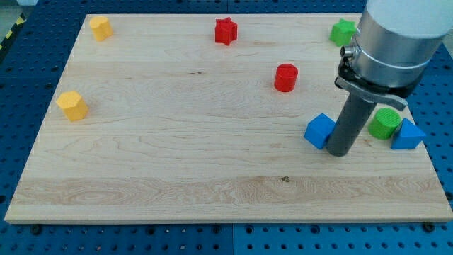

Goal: Slide the blue cube above the green circle

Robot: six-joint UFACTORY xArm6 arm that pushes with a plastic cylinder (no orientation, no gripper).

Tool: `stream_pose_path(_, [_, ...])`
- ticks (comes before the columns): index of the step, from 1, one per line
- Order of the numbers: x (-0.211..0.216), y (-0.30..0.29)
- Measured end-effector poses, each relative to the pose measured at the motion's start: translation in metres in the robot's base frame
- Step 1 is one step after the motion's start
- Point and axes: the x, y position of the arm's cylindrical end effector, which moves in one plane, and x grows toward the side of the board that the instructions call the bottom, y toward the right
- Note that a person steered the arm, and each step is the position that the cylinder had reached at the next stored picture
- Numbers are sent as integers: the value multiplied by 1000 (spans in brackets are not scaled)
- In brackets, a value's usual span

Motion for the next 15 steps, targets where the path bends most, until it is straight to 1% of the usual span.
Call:
stream_pose_path(1, [-18,0])
stream_pose_path(2, [-15,-9])
stream_pose_path(4, [25,-45])
stream_pose_path(5, [34,-54])
stream_pose_path(7, [-21,-54])
stream_pose_path(9, [-27,-54])
stream_pose_path(12, [-39,-26])
stream_pose_path(13, [-54,-52])
stream_pose_path(14, [-68,-61])
stream_pose_path(15, [-73,-61])
